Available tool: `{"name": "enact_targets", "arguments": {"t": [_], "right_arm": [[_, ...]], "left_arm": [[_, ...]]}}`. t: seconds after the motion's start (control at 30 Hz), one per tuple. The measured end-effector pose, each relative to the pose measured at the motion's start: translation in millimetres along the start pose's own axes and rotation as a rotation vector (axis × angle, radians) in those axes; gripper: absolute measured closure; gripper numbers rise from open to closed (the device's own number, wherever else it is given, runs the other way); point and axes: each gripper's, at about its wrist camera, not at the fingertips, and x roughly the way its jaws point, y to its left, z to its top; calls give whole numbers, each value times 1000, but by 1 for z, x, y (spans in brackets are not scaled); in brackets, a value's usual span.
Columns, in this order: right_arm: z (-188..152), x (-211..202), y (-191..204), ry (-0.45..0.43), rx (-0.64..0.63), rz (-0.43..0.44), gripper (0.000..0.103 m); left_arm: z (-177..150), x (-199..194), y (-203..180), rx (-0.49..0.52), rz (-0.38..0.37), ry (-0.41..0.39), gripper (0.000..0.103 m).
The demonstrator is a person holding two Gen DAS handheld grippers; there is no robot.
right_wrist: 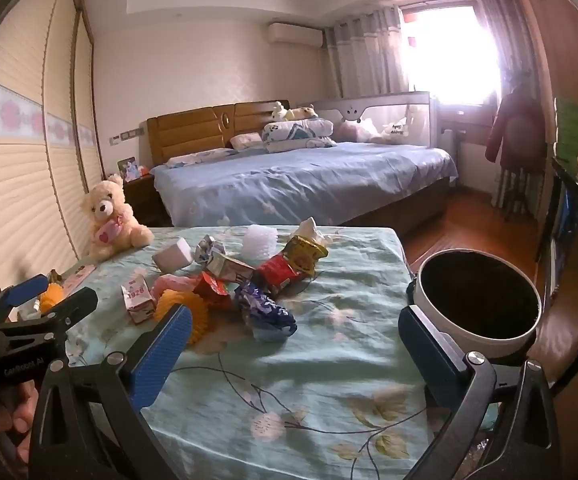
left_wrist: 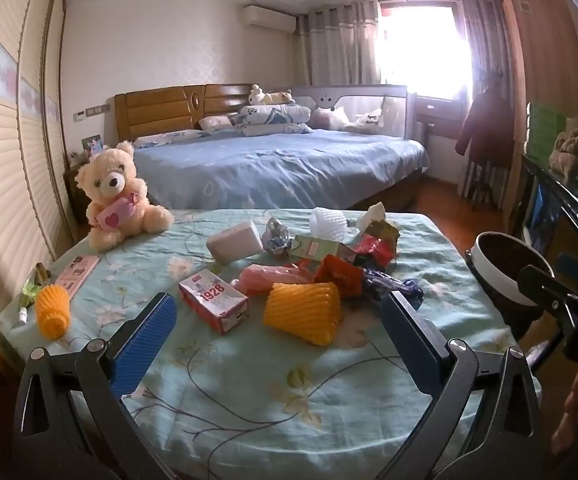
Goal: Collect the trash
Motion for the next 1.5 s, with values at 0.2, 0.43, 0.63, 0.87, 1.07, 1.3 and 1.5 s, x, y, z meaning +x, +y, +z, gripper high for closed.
{"name": "enact_targets", "arguments": {"t": [0.2,0.43,0.63,0.87,1.07,1.3,1.5], "right_arm": [[1,-1,2,1,-2,-6,0],[3,-3,11,0,4,0,0],[3,-3,7,1,15,8,0],[1,-2,7,-1,12,8,0],[2,-2,8,1,4,4,0],[2,-1,9,22,-1,6,0],[-5,16,5,165,-5,35,0]], "left_arm": [[1,-1,-1,-1,2,-4,0],[2,-1,0,-3,1,-3,0],[1,-1,-1,-2,2,-4,0],[1,-2,-1,-3,0,-4,0],[1,-1,0,-2,0,-4,0],[-2,0,2,-11,-5,10,0],[-6,12,10,-49,-20,64,0]]}}
